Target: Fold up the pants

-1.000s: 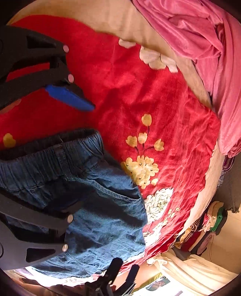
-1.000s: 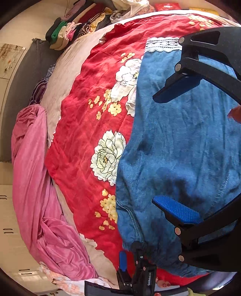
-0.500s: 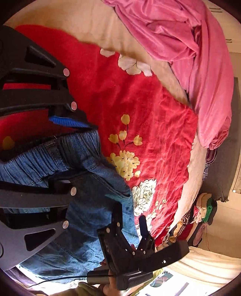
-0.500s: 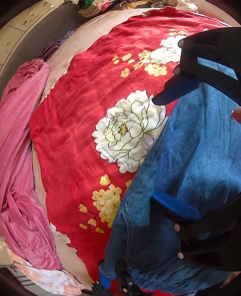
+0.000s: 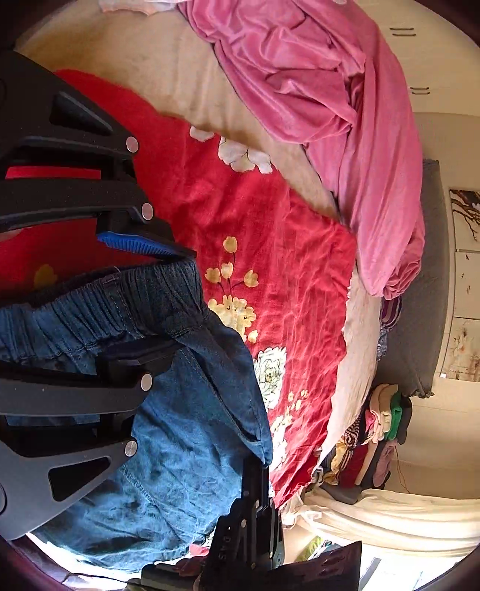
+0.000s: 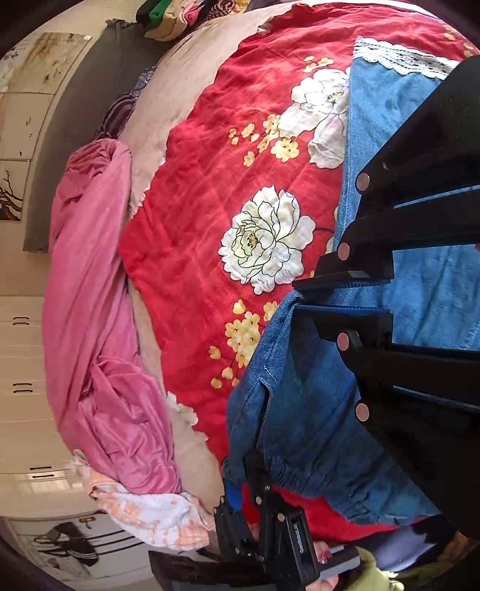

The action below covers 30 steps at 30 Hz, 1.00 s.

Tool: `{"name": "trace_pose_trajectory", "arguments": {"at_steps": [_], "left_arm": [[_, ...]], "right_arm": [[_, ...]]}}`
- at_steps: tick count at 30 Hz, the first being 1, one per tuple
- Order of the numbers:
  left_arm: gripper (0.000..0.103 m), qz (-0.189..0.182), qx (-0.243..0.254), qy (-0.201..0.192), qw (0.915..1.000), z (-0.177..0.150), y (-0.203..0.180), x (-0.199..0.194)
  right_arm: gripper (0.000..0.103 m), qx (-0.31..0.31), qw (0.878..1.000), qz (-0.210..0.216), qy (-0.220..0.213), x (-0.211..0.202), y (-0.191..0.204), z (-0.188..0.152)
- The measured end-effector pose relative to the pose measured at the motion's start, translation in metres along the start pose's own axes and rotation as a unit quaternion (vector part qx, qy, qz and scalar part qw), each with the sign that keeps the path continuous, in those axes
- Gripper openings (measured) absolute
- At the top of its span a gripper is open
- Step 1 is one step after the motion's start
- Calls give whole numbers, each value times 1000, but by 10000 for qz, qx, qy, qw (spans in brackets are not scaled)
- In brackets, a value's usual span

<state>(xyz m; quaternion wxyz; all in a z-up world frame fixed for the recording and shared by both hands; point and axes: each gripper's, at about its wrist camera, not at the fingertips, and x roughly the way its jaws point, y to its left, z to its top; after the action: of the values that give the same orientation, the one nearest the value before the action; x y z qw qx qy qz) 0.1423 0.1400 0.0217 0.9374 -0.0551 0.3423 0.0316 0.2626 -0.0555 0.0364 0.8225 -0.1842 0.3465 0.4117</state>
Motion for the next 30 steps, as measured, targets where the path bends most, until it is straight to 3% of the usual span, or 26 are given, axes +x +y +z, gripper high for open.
{"name": "trace_pose_trajectory", "arguments": {"at_steps": [8, 14, 30], "left_arm": [[31, -166, 174, -403, 9989, -22, -16, -55], [31, -617, 104, -218, 9978, -46, -13, -75], [32, -803, 573, 499, 9939, -115, -17, -91]], "right_arm": [[7, 77, 9991, 102, -401, -67, 40, -44], [7, 162, 9986, 243, -430, -93, 65, -79], [7, 233, 9976, 643, 90, -94, 124, -160]]}}
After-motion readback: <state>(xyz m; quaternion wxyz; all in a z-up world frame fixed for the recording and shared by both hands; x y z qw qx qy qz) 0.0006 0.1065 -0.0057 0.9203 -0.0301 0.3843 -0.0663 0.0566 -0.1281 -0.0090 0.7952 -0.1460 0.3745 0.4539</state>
